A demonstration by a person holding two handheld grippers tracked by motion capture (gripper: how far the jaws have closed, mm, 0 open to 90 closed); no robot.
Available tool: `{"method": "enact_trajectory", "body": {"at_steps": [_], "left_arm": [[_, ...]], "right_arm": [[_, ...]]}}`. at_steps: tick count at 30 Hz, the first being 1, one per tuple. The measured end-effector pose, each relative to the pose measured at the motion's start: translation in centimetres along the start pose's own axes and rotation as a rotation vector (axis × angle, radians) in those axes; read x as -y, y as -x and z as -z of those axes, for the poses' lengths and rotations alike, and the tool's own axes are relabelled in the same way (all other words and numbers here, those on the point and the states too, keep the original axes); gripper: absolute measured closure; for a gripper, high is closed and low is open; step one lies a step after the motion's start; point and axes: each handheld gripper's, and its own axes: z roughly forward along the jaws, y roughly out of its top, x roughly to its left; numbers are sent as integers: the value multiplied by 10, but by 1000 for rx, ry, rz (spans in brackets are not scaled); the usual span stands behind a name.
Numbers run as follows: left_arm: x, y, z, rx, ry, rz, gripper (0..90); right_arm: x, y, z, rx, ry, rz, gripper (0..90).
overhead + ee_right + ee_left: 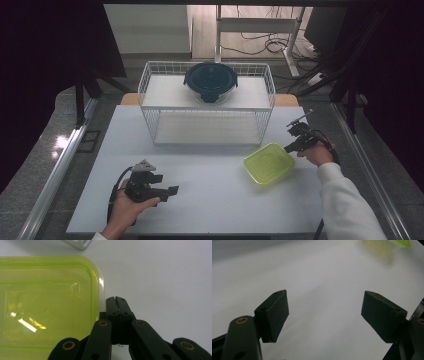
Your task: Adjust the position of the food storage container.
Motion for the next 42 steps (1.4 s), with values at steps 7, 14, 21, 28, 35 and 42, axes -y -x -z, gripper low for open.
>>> {"method": "enact_trajectory", "body": {"at_steps": [7,14,21,28,35,42], "left_arm": [[0,1,-1,3,-3,1,218],[0,2,-2,6,-9,1,218],[1,2,-3,5,-10,0,219],[1,2,-3,7,-12,-1,219],[1,2,-3,6,-14,-2,220],[1,3,-4,6,-16,-1,220]], "right_arm": [[7,-21,-1,-36,11,15,888],[14,-46,-3,-66,23,58,887],[19,-59,-5,-95,33,75,887],[25,-69,-4,-110,27,101,887],[31,-71,-4,-99,14,106,887],[34,-82,-1,-119,2,136,887]]}}
